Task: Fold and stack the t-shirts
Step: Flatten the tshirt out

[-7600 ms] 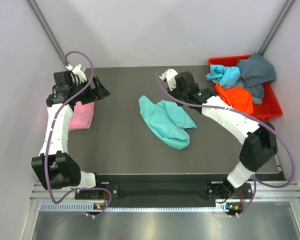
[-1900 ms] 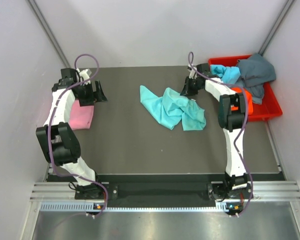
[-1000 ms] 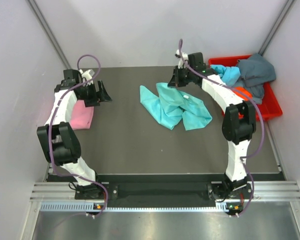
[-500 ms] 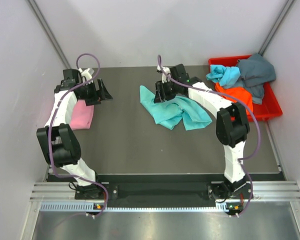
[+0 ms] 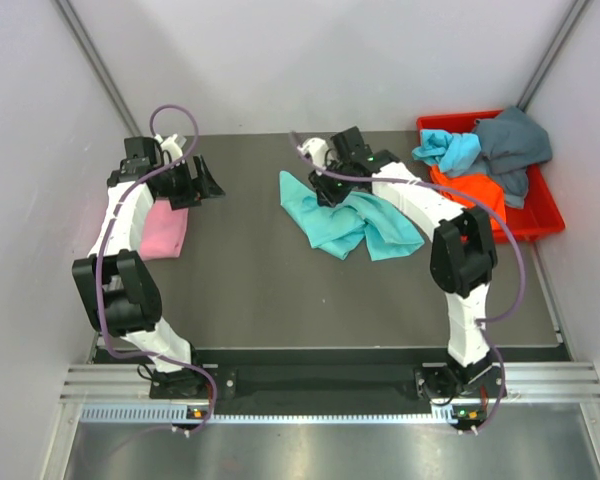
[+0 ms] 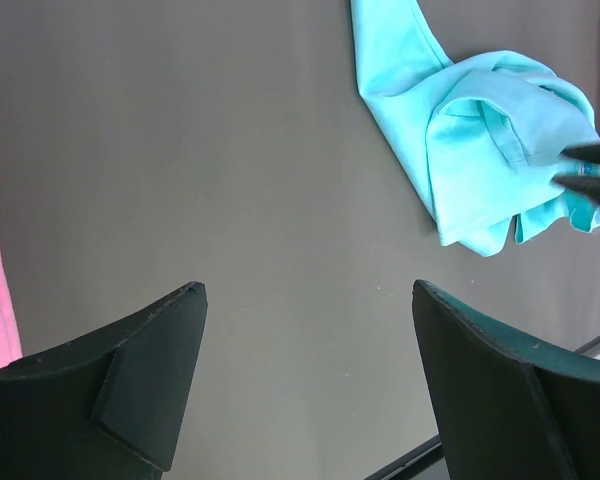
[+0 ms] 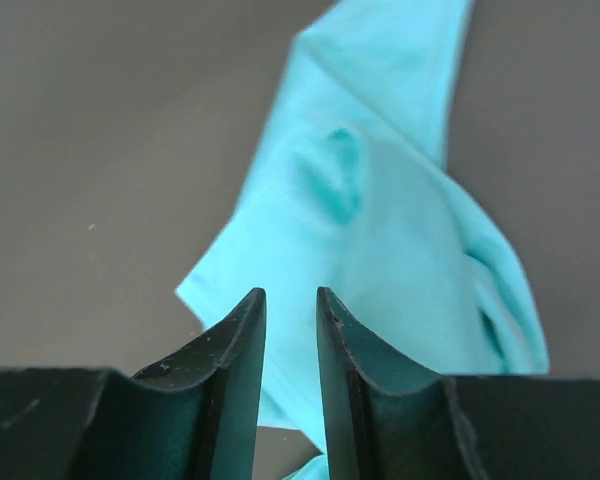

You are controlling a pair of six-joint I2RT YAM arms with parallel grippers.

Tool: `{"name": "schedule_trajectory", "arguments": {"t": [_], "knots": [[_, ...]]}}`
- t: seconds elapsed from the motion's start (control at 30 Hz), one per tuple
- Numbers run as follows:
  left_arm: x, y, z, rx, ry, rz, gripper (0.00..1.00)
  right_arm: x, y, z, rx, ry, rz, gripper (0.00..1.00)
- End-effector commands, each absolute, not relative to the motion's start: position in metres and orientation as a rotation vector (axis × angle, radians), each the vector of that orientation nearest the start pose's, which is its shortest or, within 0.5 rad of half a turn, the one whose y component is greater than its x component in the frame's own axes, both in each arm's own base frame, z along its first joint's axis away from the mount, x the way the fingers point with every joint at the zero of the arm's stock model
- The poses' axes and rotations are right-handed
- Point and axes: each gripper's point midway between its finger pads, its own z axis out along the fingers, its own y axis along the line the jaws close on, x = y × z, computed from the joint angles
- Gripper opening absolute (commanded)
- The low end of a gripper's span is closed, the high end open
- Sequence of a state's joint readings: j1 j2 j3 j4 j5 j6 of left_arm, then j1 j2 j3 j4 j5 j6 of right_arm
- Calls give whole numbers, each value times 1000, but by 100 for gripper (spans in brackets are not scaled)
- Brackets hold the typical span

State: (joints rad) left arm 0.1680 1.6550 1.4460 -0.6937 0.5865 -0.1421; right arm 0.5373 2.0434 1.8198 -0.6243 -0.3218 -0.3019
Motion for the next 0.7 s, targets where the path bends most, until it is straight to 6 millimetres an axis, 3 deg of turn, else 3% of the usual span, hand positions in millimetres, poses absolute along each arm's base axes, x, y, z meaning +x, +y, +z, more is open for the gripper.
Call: {"name": "schedule_trajectory", "arguments": {"t": [0.0,0.13,0.3,0.43,0.67], "knots": [[418,-36,218,-79,2293,-693,88,401,332,145,-1348,2054,458,27],[416,-38,219,-77,2292,-696,88,370,349,134,-1416,2069,493,27],[417,-38,222,-75,2287,-707,88,340,352,105,-1490,2129,468,28],[419,-40,225,-81,2279,-721,88,340,351,84,-1519,2163,355,27],[418,-40,225,-91,2278,-728,88,353,351,71,-1512,2179,223,26]]}}
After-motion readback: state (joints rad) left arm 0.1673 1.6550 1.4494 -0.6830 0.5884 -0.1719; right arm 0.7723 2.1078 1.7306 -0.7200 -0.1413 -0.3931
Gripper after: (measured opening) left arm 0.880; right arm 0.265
